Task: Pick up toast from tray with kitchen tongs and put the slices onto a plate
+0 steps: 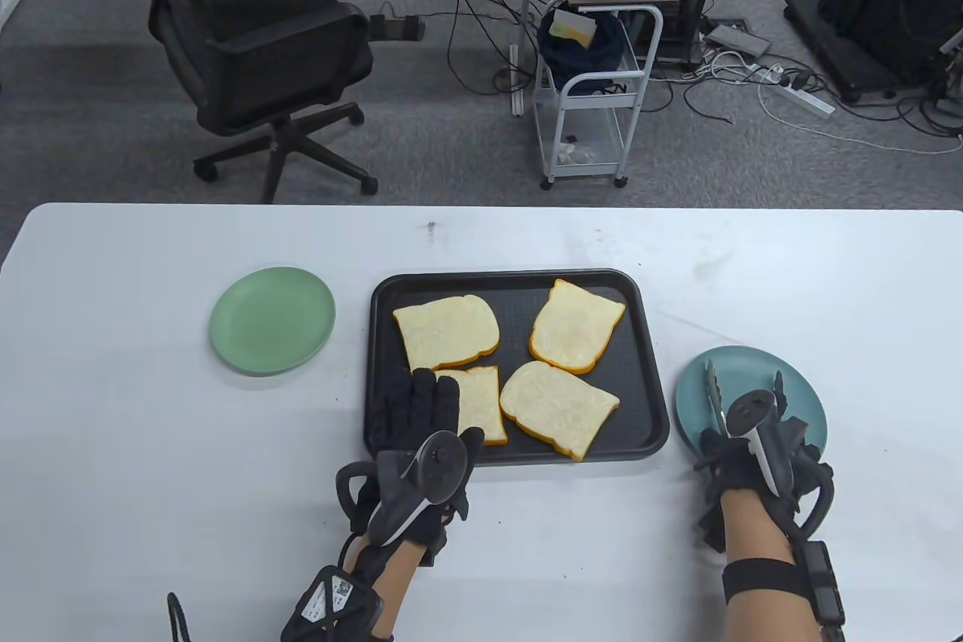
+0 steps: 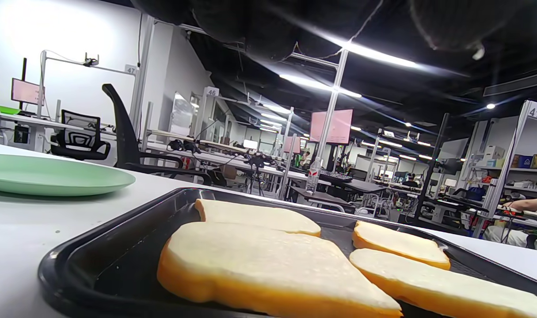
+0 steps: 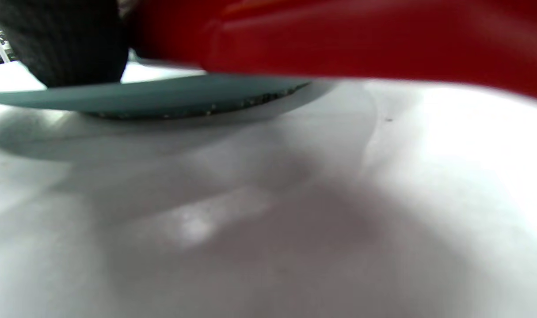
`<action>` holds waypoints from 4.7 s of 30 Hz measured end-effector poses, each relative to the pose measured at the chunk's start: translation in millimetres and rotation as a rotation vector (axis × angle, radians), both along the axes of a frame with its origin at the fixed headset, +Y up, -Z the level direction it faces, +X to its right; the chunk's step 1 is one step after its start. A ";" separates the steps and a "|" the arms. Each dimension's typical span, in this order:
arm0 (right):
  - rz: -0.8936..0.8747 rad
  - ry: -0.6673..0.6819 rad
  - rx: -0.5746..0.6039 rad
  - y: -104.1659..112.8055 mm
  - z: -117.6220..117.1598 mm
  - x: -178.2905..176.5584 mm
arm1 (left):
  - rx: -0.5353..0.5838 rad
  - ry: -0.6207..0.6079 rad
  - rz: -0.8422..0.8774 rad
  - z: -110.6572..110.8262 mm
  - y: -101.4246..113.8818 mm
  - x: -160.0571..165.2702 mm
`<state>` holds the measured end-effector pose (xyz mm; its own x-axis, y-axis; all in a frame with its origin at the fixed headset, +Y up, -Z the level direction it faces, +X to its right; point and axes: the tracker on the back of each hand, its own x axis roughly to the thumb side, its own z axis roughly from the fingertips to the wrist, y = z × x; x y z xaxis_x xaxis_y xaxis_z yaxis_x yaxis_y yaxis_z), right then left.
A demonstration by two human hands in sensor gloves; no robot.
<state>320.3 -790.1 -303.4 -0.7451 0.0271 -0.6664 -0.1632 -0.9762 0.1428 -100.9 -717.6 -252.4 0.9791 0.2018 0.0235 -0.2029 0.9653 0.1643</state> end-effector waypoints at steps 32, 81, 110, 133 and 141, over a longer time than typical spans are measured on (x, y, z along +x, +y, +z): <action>-1.396 0.249 0.759 19.0 9.0 -49.6 | -0.114 0.194 0.029 -18.1 -21.8 -39.4; -1.450 0.338 0.629 22.2 -2.4 -43.6 | -0.345 0.472 1.469 -77.6 -62.4 -257.0; -1.164 0.286 0.143 9.0 5.4 -25.2 | -0.455 -0.179 1.671 -13.5 -25.7 -114.1; -1.073 0.250 -0.196 -10.6 -3.5 -34.1 | -0.458 -0.156 1.685 -11.5 -24.3 -114.3; -1.098 0.292 -0.099 6.1 -1.3 -31.6 | -0.463 -0.144 1.684 -11.2 -24.9 -114.9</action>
<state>288.7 -784.0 -304.8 -0.4782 0.7172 -0.5070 -0.8703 -0.3091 0.3835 -215.8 -742.5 -263.6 -0.2905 0.9196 -0.2644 -0.9303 -0.3361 -0.1470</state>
